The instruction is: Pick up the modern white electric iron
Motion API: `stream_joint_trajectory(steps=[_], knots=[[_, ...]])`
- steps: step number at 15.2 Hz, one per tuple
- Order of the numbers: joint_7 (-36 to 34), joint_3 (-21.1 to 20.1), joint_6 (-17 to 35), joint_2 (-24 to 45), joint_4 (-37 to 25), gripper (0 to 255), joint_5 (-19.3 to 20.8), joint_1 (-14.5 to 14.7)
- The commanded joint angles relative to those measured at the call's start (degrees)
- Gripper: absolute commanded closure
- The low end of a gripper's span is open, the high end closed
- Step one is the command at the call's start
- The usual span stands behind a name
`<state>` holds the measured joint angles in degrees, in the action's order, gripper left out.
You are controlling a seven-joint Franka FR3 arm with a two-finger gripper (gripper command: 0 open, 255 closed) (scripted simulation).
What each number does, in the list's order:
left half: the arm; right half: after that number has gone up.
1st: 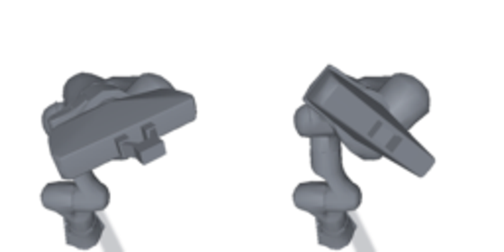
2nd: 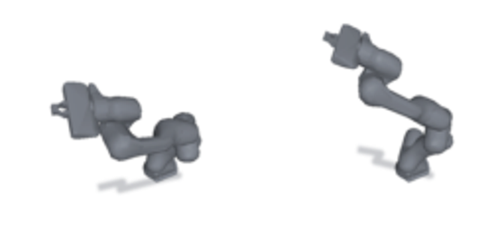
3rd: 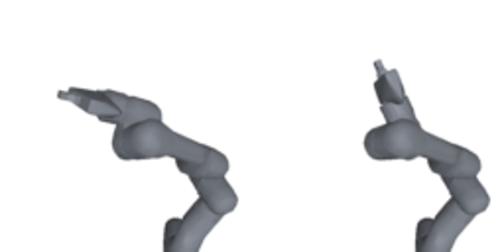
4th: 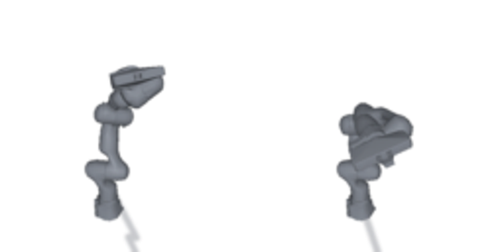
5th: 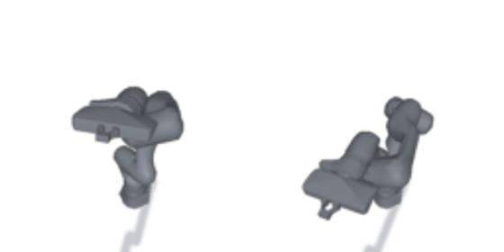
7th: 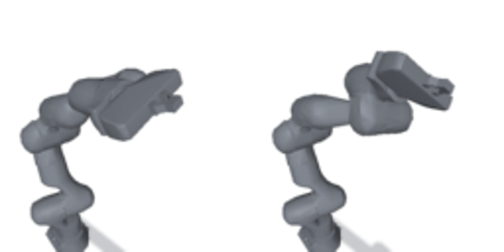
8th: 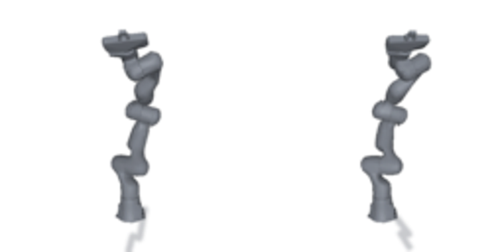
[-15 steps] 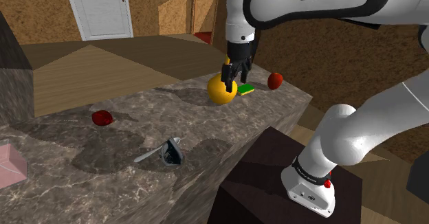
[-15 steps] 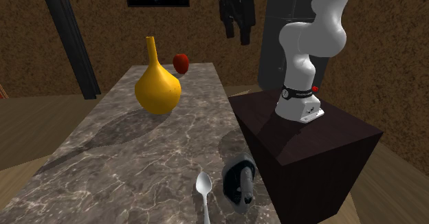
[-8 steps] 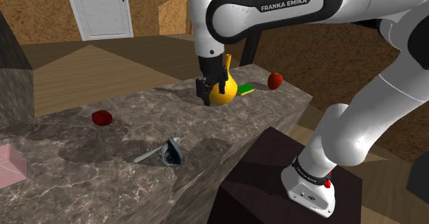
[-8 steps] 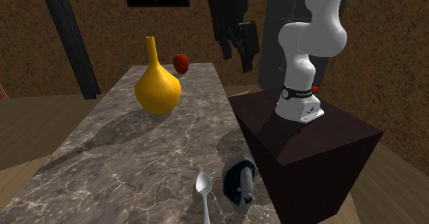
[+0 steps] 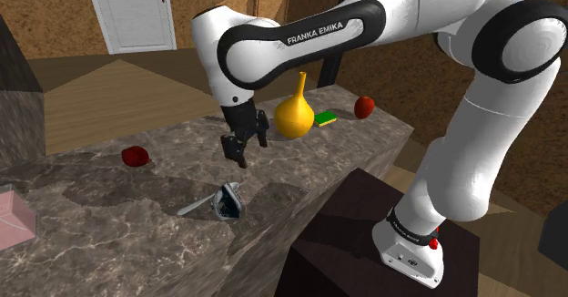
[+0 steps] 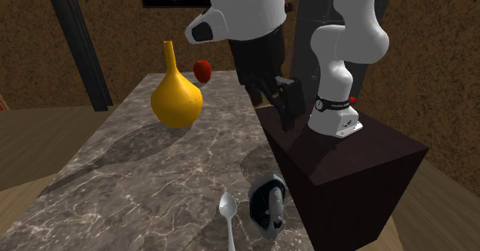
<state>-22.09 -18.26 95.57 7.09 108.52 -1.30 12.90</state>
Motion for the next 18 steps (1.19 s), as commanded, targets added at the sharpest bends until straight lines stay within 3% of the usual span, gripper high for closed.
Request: stream_joint_trajectory(steps=[1,5,15,16,18], knots=[[-1.4,-1.0,-1.0,5.1,-4.6,0,1.1,1.5],[-3.4,-2.2,-3.0,14.6,-13.1,0,3.2,4.8],[-3.5,-1.8,2.0,17.0,-10.3,0,3.9,5.1],[-3.5,-1.8,1.9,17.0,-10.4,255,4.0,5.1],[-3.6,-1.8,2.0,17.0,-10.4,255,4.0,5.1]])
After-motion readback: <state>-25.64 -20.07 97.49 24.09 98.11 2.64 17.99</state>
